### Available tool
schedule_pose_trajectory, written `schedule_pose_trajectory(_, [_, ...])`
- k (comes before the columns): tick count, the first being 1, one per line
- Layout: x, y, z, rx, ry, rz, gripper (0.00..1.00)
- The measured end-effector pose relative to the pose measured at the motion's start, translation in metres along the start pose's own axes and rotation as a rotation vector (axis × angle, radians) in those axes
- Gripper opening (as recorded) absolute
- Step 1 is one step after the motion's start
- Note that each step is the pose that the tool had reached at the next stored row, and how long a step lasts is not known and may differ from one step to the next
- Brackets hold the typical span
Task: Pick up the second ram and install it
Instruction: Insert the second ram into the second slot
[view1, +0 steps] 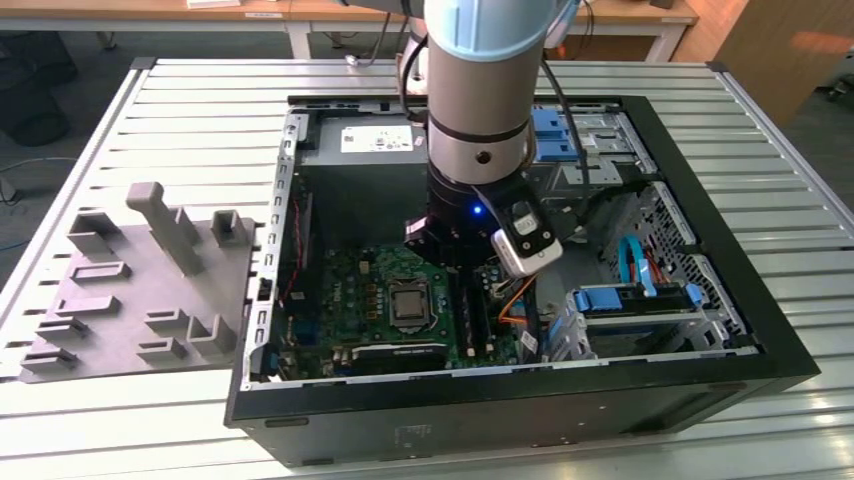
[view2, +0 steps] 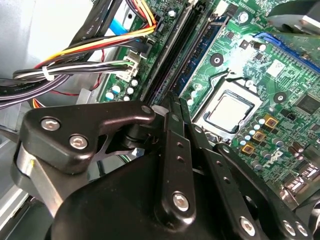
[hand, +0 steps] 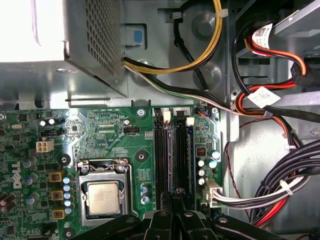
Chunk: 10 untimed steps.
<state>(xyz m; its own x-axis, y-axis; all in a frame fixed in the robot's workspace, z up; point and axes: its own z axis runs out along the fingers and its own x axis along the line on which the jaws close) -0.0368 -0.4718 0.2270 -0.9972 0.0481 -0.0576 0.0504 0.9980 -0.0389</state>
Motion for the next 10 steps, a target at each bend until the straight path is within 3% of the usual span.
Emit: schedule_pose_trajectory(10, [0.0010, 0.0001, 0.0033, 0.0001, 0.0000, 0.000, 0.12])
